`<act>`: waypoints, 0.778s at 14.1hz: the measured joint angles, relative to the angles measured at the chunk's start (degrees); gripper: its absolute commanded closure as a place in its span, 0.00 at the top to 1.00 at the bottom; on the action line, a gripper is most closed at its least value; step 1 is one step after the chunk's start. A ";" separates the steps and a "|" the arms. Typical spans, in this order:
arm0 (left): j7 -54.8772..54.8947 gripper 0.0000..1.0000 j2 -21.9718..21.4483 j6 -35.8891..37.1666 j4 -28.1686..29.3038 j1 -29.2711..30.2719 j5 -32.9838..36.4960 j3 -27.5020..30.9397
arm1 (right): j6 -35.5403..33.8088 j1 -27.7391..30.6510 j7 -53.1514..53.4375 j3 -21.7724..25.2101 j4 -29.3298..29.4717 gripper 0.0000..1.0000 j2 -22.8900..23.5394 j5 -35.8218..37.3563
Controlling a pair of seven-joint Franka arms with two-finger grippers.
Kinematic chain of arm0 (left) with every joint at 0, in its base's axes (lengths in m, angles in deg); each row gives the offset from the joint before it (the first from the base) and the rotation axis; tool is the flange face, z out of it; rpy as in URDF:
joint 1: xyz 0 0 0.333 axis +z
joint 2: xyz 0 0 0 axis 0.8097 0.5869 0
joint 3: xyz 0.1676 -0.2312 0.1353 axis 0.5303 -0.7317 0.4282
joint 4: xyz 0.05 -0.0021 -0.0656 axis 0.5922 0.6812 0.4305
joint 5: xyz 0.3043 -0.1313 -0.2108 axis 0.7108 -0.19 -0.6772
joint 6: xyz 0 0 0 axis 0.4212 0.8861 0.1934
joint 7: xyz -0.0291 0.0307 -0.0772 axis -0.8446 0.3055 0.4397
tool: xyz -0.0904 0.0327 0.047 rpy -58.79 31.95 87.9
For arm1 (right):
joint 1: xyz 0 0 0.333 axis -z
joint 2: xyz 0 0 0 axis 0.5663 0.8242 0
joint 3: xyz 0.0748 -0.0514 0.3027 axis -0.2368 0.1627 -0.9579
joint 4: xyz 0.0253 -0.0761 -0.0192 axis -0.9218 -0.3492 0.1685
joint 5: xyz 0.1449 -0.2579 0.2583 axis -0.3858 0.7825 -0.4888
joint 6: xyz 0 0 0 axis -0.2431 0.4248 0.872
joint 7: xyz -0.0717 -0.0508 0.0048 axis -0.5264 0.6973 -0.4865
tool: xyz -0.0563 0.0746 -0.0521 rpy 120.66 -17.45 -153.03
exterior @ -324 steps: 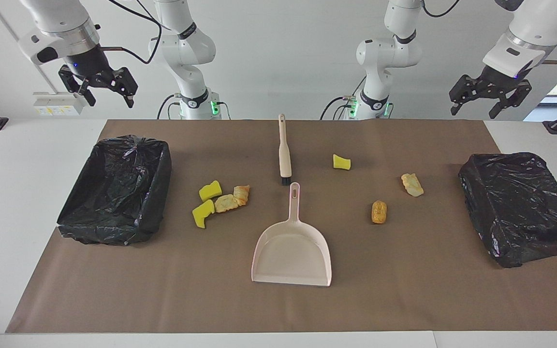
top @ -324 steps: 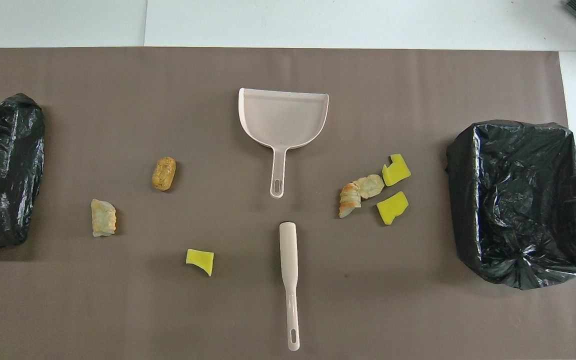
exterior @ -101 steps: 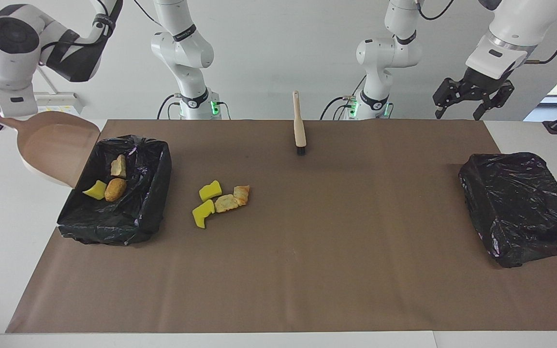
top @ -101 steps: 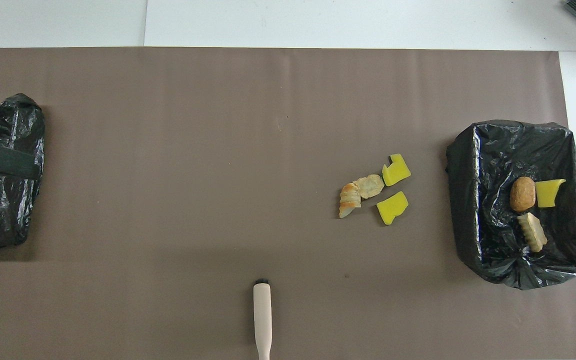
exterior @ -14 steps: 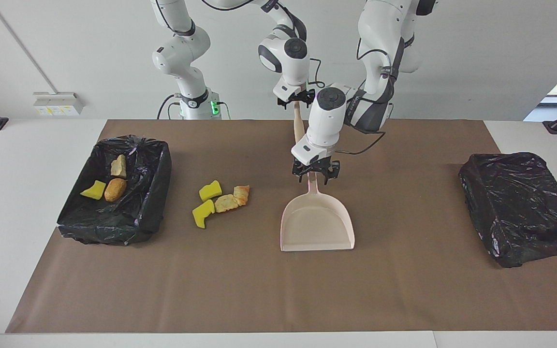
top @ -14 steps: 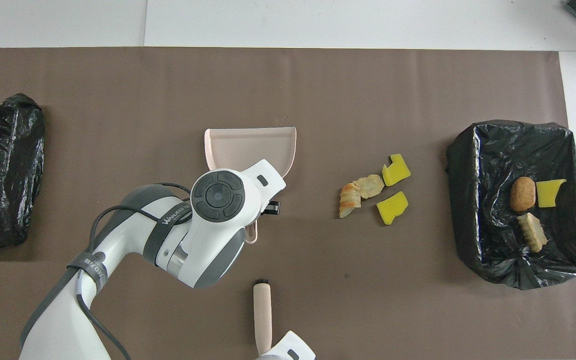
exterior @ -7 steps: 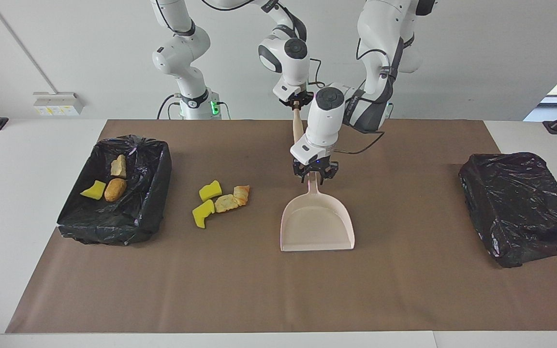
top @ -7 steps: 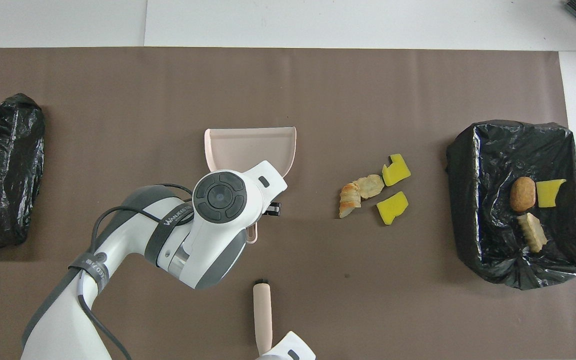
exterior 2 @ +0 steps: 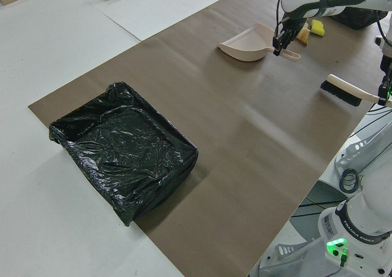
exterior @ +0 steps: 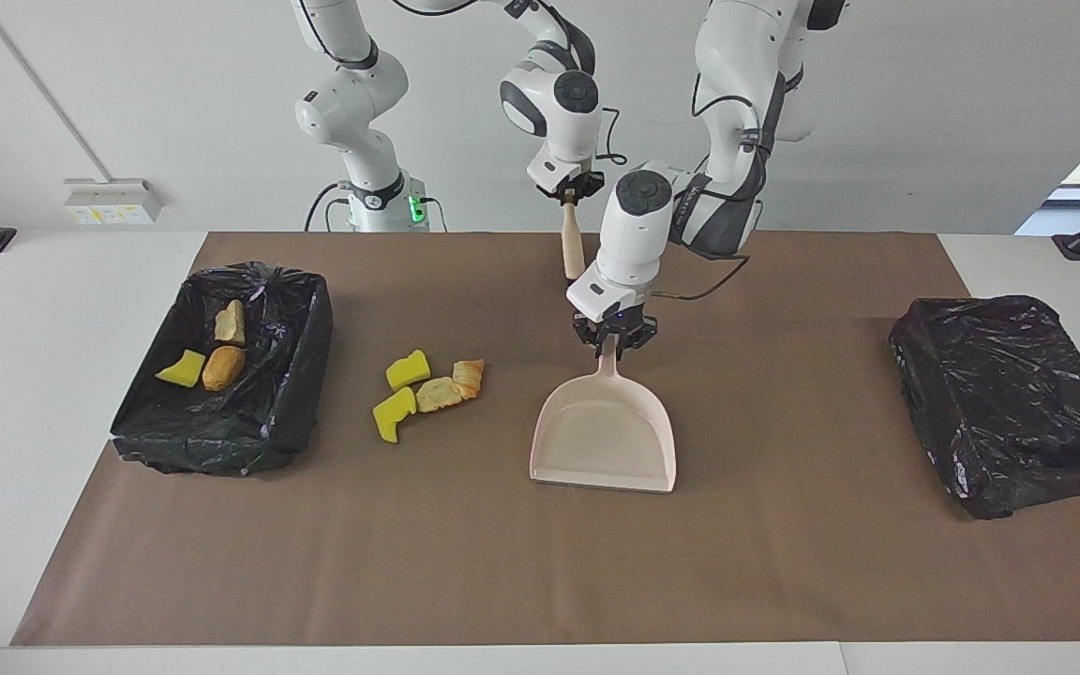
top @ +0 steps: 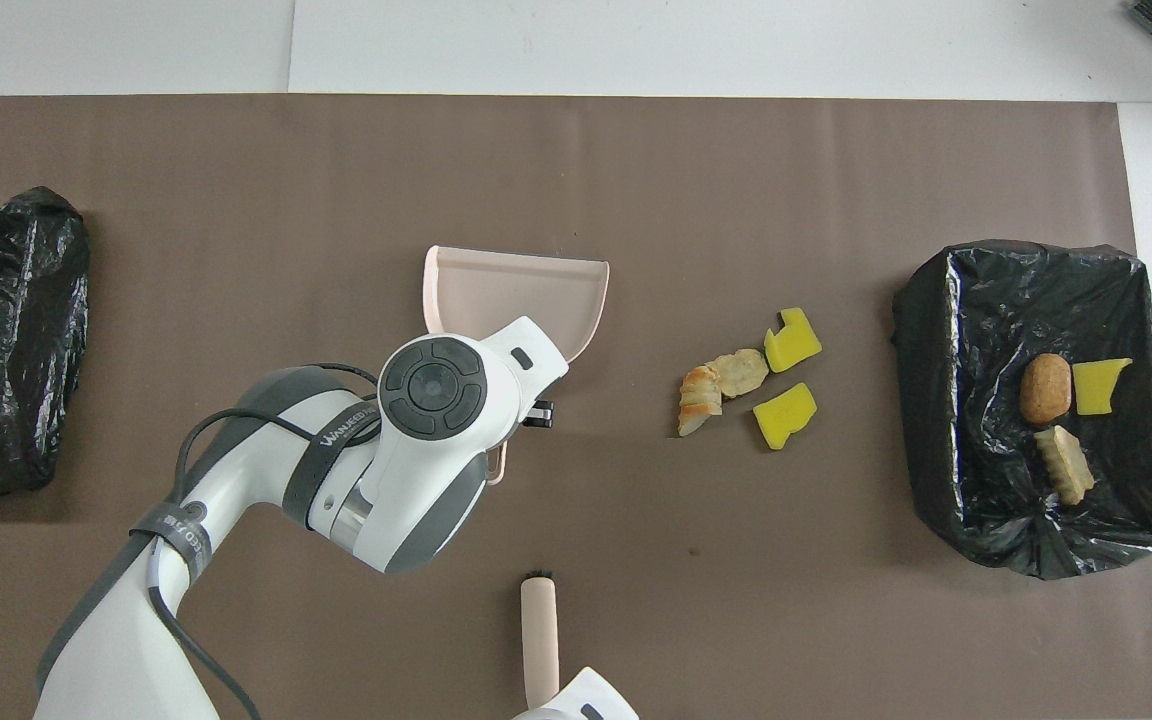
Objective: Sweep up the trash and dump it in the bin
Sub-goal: 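Grasp the dustpan with the left gripper and lift it, then position the dustpan with the left gripper while the right gripper grasps the brush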
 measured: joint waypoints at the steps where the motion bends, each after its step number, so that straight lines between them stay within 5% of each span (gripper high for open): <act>1: 2.10 0.00 -0.05 1.39 -0.77 0.48 0.04 0.26 | -3.03 1.39 -0.41 0.08 0.30 0.00 -1.83 0.36; 5: 20.85 0.00 -1.64 14.93 -6.42 4.38 1.76 0.80 | -13.54 8.22 -4.32 0.36 0.95 0.00 -8.94 3.03; 11: 49.00 0.00 -5.55 20.00 -6.77 7.18 4.01 0.69 | -20.97 14.45 -7.43 0.50 3.66 0.00 -9.33 18.53</act>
